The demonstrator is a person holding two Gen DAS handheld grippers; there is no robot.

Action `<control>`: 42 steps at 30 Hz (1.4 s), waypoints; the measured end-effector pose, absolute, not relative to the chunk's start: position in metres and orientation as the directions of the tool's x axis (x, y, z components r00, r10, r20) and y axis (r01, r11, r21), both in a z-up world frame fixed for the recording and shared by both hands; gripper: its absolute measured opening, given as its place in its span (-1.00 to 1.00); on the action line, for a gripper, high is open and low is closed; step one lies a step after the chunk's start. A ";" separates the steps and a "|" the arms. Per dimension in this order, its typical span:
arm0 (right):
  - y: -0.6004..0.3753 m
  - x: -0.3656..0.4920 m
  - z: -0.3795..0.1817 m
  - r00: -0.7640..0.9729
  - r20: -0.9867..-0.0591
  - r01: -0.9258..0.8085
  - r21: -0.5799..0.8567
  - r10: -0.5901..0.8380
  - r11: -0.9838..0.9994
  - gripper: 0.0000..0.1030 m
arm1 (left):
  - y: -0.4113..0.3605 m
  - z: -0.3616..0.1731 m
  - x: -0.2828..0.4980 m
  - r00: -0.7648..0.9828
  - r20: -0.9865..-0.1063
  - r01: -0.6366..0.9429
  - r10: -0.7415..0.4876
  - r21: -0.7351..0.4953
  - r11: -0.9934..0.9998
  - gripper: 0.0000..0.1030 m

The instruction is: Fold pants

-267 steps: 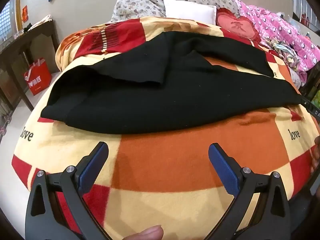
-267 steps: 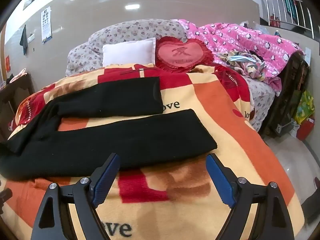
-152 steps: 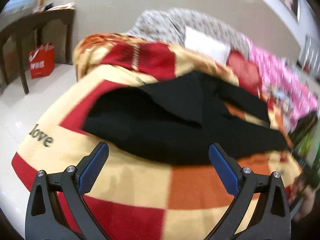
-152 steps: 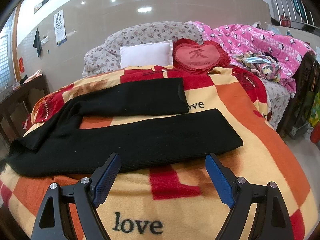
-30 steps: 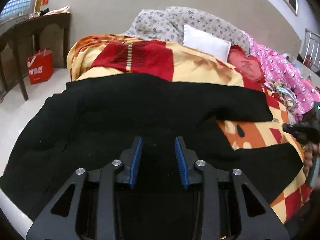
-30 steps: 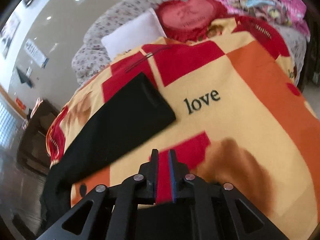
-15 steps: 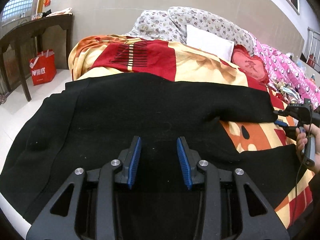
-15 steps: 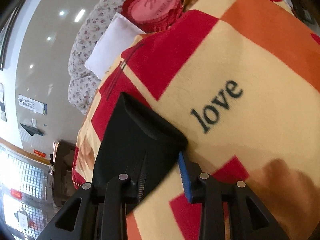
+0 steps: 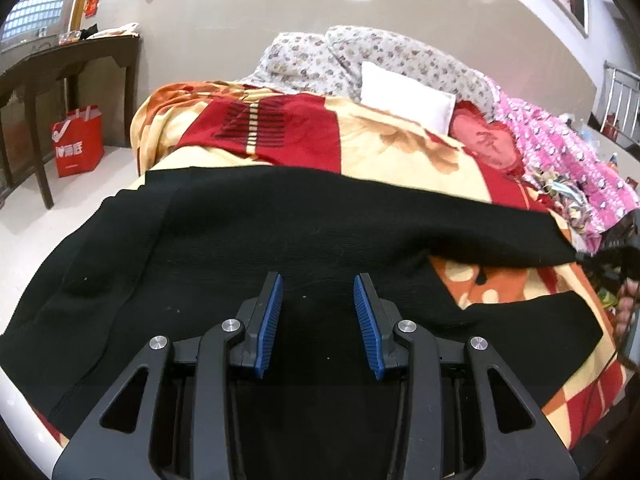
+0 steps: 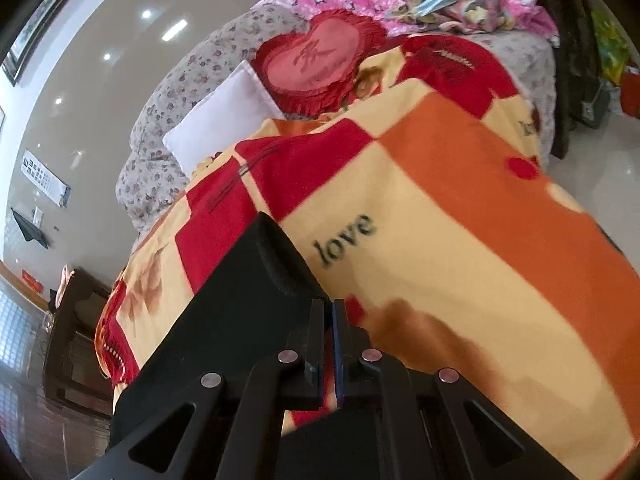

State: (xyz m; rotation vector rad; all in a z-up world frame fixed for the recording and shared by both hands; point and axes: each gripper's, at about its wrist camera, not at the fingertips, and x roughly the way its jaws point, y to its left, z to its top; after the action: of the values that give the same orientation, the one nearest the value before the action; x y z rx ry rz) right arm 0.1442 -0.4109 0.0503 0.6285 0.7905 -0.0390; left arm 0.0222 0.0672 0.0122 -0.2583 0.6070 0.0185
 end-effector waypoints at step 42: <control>-0.304 0.165 0.009 0.625 -0.775 -0.121 0.019 0.091 0.992 0.51 | 0.102 0.038 0.026 0.760 -0.586 0.034 -0.280 -0.395 0.918 0.53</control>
State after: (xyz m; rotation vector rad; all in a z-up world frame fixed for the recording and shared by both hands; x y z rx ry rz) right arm 0.1650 -0.3045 0.0095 -0.0366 0.8870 0.1218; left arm 0.0259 0.1019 0.0375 -0.3772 0.6901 -0.1756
